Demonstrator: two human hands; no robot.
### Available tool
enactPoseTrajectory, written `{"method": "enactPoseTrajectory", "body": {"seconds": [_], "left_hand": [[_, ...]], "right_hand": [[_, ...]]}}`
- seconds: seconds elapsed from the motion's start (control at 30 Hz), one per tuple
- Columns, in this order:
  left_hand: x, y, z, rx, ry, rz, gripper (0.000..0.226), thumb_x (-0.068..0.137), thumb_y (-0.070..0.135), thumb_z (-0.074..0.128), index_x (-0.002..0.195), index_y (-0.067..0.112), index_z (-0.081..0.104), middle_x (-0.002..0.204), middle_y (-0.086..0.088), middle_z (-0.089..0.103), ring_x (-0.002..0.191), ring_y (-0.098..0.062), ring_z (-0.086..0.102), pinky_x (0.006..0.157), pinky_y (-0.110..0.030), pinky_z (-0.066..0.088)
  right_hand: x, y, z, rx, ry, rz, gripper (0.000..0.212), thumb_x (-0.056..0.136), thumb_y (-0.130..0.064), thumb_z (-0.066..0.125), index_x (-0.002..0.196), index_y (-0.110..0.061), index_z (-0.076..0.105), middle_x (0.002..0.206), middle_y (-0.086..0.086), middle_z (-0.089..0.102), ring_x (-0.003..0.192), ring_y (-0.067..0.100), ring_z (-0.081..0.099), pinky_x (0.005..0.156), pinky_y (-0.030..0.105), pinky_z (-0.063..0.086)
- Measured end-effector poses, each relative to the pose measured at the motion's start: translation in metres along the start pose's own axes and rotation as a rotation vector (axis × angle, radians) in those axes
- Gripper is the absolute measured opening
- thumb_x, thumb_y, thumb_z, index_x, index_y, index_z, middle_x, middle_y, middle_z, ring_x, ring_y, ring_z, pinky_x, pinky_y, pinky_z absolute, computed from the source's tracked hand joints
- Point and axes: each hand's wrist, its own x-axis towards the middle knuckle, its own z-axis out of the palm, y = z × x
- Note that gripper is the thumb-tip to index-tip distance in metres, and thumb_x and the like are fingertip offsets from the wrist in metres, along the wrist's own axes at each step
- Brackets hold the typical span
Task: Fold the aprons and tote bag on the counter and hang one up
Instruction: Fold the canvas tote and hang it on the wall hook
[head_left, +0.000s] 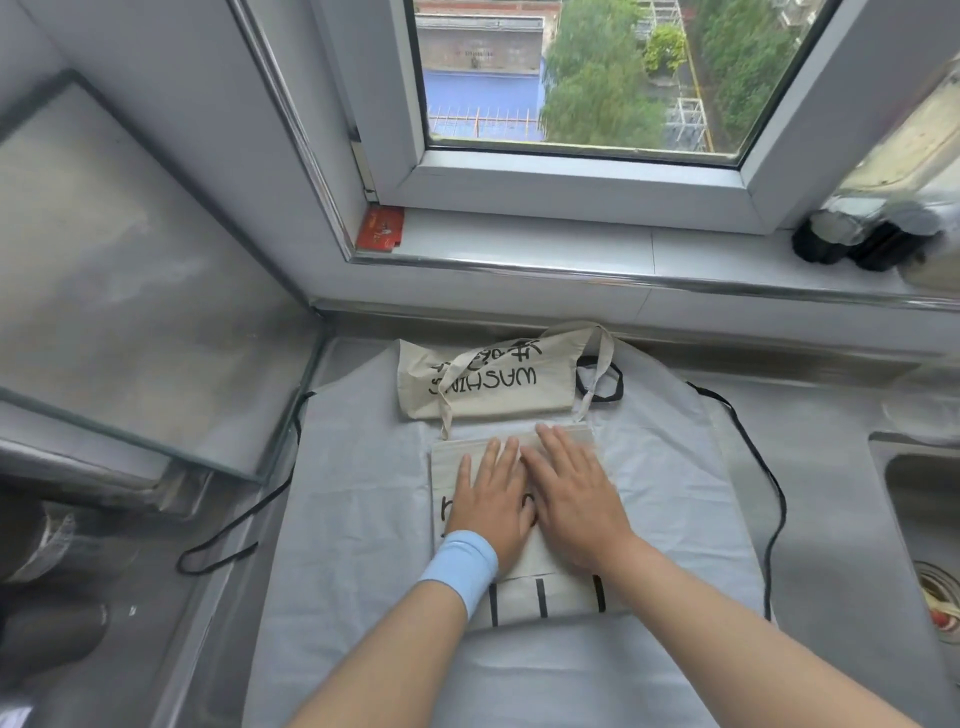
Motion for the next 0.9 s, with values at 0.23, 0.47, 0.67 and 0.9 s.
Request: {"method": "enactPoseTrajectory", "body": {"seconds": [0.23,0.47,0.67,0.9], "left_hand": [[-0.026,-0.048,0.006,0.084,0.026,-0.035,0.080,0.083,0.062,0.000,0.154,0.024,-0.001,0.160,0.000,-0.016,0.145,-0.017,-0.020,0.116,-0.045,-0.012],[-0.050,-0.023,-0.012,-0.024,0.125,-0.007,0.048,0.088,0.021,0.055,0.134,0.029,0.045,0.138,-0.001,0.043,0.126,-0.027,0.043,0.101,-0.036,0.034],[-0.082,-0.011,-0.011,0.011,-0.003,0.061,0.050,0.080,0.064,0.046,0.113,0.027,0.049,0.117,0.002,0.046,0.110,-0.023,0.042,0.095,-0.039,0.037],[-0.099,-0.016,-0.012,0.002,-0.109,0.138,0.080,0.056,0.054,0.067,0.126,0.025,0.039,0.124,0.002,0.038,0.114,-0.023,0.036,0.100,-0.035,0.038]], "right_hand": [[-0.021,0.029,0.005,-0.118,-0.182,-0.005,0.070,0.097,-0.059,0.021,0.157,-0.024,0.013,0.165,0.007,0.000,0.152,0.023,-0.006,0.120,0.044,0.000],[-0.034,0.010,-0.011,-0.145,-0.041,-0.191,0.050,0.088,-0.029,0.051,0.137,-0.018,0.049,0.149,0.016,0.040,0.132,0.037,0.042,0.103,0.047,0.038],[-0.072,0.008,-0.036,-0.100,-0.239,-0.397,0.068,0.075,-0.067,0.051,0.130,-0.028,0.048,0.130,0.002,0.048,0.115,0.023,0.047,0.092,0.038,0.041],[-0.080,0.008,-0.042,-0.161,-0.316,-0.384,0.038,0.080,-0.036,0.040,0.109,-0.018,0.057,0.133,0.002,0.055,0.114,0.026,0.056,0.081,0.040,0.052]]}}
